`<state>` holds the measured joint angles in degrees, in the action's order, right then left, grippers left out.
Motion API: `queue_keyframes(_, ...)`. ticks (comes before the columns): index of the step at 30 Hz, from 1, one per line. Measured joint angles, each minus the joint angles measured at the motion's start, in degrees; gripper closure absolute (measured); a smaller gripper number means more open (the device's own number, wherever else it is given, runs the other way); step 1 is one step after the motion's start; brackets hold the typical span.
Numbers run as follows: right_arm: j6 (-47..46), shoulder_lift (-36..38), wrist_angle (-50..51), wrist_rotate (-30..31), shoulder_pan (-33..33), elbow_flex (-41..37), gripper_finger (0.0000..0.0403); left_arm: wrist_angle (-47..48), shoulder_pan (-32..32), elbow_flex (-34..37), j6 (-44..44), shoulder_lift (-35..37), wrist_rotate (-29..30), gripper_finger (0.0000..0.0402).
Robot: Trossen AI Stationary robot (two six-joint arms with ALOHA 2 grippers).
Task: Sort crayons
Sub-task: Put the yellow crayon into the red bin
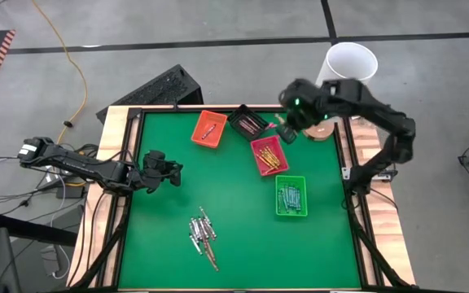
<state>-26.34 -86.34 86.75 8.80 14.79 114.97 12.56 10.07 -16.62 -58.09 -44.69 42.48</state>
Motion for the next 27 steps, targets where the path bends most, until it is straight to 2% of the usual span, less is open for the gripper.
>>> queue_keyframes(4, -3.42, 5.07, -8.28, 0.06, -2.82, -14.72, 0.0403, 0.0, 0.0, 0.0, -0.24, 0.0, -0.19, 0.0221)
queue_keyframes(7, -5.57, 9.4, -17.34, -0.8, -2.59, -25.99, 0.0403, -0.02, 0.0, 0.0, -0.27, 0.0, -0.24, 0.0221)
queue_keyframes(13, -8.48, 13.13, -33.72, -2.98, -0.24, -41.73, 0.0403, -0.02, 0.0, 0.0, -0.24, 0.0, -0.26, 0.0221)
queue_keyframes(20, -10.3, 9.58, -43.52, -2.88, 2.37, -53.24, 0.0403, -0.03, 0.0, 0.0, -0.63, 0.0, -0.27, 0.0221)
queue_keyframes(24, -10.3, 6.27, -47.44, -3.22, 3.28, -56.07, 0.0403, -0.04, 0.0, 0.0, -0.63, 0.0, -0.28, 0.0221)
queue_keyframes(27, -10.28, 3.4, -52.26, -5.96, 4.24, -57.78, 0.0403, -0.02, 0.0, 0.0, -0.63, -0.02, -0.27, 0.0221)
